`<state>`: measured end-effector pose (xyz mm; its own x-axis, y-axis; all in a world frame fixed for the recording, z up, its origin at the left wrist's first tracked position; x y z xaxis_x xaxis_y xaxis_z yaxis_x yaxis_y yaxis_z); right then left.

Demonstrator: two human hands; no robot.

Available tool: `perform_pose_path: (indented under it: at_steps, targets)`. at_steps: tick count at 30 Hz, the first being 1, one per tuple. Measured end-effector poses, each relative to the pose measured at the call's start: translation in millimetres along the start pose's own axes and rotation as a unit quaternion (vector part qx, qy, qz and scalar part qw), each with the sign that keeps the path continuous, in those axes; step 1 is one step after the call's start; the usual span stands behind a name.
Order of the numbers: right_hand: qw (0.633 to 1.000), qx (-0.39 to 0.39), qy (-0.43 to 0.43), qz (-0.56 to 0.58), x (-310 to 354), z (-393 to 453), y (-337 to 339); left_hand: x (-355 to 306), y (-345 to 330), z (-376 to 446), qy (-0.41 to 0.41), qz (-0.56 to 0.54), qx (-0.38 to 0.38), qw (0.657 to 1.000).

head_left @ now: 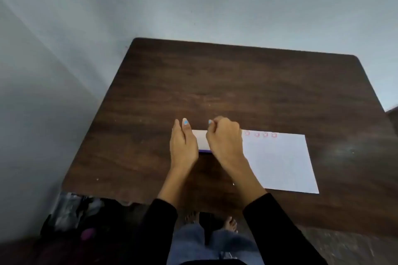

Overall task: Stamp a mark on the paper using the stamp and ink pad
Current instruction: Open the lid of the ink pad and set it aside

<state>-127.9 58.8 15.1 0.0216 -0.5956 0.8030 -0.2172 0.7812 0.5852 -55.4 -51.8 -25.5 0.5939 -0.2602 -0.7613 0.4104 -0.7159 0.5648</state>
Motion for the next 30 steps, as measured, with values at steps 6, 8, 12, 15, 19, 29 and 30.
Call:
perform_pose_path:
  at_steps: [6, 8, 12, 15, 19, 29, 30]
  targets:
    - [0.99, 0.069, -0.087, -0.091, -25.1, -6.6, -30.8, 33.1, -4.0, 6.5, 0.031, 0.012, -0.016, 0.999]
    - [0.988, 0.07, -0.079, -0.11, -25.7, -5.4, -33.3, 37.1, -5.2, 7.7, 0.033, 0.011, -0.014, 0.999]
    - [0.986, 0.07, -0.065, -0.133, -25.6, -5.5, -38.4, 36.2, -5.8, 8.8, 0.012, 0.015, -0.018, 1.0]
    - [0.987, 0.058, -0.059, -0.142, -26.7, -5.1, -37.8, 34.8, -6.8, 8.6, 0.008, 0.021, -0.017, 1.0]
    - [0.99, 0.043, -0.053, -0.127, -27.6, -6.6, -37.5, 32.7, -5.9, 7.5, 0.002, 0.024, -0.019, 1.0]
    - [0.996, 0.027, -0.02, -0.082, -15.5, -13.2, -36.1, 24.1, 7.0, 5.0, 0.003, 0.007, -0.041, 0.999]
    - [0.997, 0.029, -0.011, -0.073, -10.0, -12.8, -36.8, 22.5, 12.2, 5.2, -0.001, 0.002, -0.05, 0.999]
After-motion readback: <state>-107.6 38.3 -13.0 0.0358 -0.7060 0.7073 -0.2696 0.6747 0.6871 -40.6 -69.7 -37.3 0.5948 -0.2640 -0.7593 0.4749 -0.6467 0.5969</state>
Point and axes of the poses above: each hand's wrist, its own z-axis towards the middle knuckle, its own y-axis out of the back of the hand, x = y × z, the point moved 8 cm from there along z, towards the middle knuckle, and after that the axes turned 14 degrees about z, right-handed, at the moved point
